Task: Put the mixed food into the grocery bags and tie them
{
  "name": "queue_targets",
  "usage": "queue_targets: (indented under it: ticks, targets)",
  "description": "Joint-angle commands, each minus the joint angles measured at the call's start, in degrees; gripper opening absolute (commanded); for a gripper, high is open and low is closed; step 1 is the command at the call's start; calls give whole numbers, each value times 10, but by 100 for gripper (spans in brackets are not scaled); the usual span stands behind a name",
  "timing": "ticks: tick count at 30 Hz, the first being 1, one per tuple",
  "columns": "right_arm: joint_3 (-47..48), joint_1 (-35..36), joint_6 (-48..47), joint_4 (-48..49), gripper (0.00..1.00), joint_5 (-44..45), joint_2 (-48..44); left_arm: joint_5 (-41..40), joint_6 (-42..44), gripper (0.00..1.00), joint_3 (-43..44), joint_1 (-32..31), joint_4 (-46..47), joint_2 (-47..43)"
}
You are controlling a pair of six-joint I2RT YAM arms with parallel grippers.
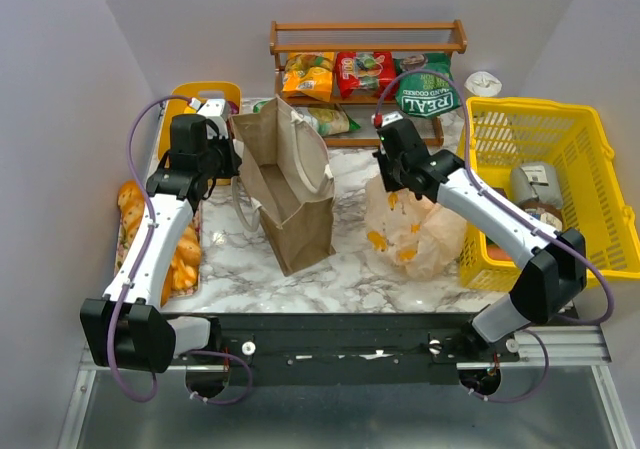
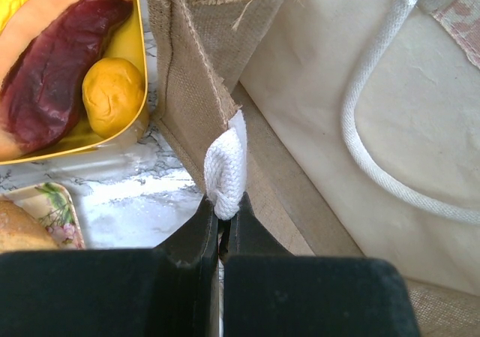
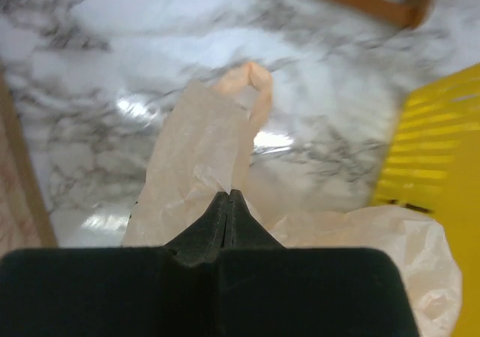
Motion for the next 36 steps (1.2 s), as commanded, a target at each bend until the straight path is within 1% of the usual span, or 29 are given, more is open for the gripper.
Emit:
queue_targets:
  ticks: [1,2,3,5,6,7,8,9,10,12,13,15,17,20,23,25,27,28,31,33,36]
  targets:
    - [-50,-2,67,17,1,-206,-24,7,-4,0,-3,4,26,-17]
    - [-57,-2,73,19,1,-239,-24,6,-4,0,-3,6,25,-18]
    - [-58,-1,78,19,1,-244,-24,5,-4,0,-3,6,25,-18]
    - [-54,-2,81,10,25,-231,-23,4,-4,0,-3,6,25,-20]
    - [-35,-2,80,1,40,-228,-21,5,-4,0,-3,6,26,-18]
    - [-21,-2,63,-20,67,-228,-23,6,-4,0,-3,6,26,-18]
    - [-2,-2,55,-31,75,-231,-24,6,-4,0,-3,7,26,-17]
    - [15,-2,46,-39,80,-255,-30,7,-4,0,-3,7,26,-16]
    - [52,-1,34,-49,87,-266,-40,8,-5,0,-3,7,26,-17]
    - [99,-2,21,-71,92,-295,-46,11,-5,0,-4,7,28,-18]
    - [156,-3,22,-94,95,-295,-41,12,-6,0,-5,7,29,-18]
    - [208,-10,15,-111,98,-301,-34,12,-6,0,-6,7,30,-17]
    - [261,-44,14,-118,98,-317,-18,13,-7,0,-6,8,30,-15]
    - [309,-101,11,-115,98,-323,15,15,-8,0,-7,8,32,-13]
    - [337,-125,-24,-103,98,-262,48,17,-9,0,-8,8,33,-13]
    - [385,-149,-38,-109,98,-200,99,24,-11,0,-10,8,36,-13]
    - [433,-174,-44,-113,95,-182,131,31,-13,0,-10,8,39,-14]
    - [445,-195,-47,-109,91,-176,160,34,-15,0,-11,8,40,-13]
    - [494,-223,-87,-95,84,-150,208,39,-18,0,-12,8,42,-12]
    - [515,-237,-109,-94,82,-142,233,41,-19,0,-13,8,43,-11]
    - [530,-267,-122,-90,80,-157,267,43,-21,0,-13,8,45,-13]
